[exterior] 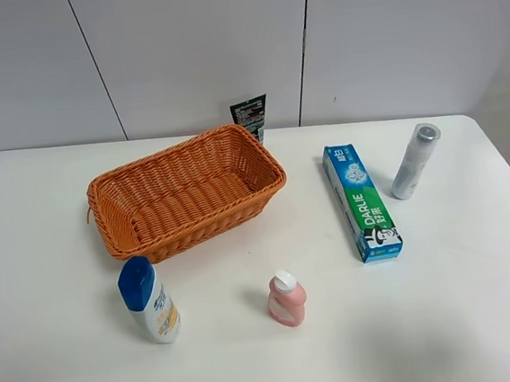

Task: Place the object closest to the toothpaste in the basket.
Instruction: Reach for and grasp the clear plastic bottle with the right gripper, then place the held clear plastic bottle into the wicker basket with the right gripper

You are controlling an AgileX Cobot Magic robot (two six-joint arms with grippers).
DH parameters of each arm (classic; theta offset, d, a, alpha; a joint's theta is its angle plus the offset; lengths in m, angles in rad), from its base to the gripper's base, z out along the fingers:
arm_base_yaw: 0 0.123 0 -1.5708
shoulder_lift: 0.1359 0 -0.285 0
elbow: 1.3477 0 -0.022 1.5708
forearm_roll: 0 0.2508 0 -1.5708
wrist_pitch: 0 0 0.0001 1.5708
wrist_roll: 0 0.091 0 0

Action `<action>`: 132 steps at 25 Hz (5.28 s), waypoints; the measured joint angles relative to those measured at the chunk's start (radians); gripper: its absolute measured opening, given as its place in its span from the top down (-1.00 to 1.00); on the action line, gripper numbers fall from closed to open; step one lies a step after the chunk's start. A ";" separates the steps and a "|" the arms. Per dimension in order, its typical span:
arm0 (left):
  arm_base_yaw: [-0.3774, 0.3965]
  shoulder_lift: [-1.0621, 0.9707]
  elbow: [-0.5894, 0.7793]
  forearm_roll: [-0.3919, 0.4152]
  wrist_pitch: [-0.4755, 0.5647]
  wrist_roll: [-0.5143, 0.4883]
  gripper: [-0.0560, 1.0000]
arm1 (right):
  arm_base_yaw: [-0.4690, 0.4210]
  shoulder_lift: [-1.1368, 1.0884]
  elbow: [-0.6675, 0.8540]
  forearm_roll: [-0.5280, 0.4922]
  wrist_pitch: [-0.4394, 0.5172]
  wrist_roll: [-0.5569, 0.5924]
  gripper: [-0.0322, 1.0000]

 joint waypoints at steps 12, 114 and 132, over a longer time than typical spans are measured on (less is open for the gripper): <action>0.000 0.000 0.000 0.000 0.000 0.000 -0.99 | 0.000 0.000 0.000 0.000 0.000 0.000 -0.60; 0.000 0.000 0.000 -0.001 0.000 0.000 -0.99 | 0.076 1.585 -0.115 -0.031 -1.838 -0.293 0.08; 0.000 0.000 0.000 -0.001 0.000 0.000 -0.99 | 0.638 1.888 -0.679 -0.087 -1.476 -0.135 0.08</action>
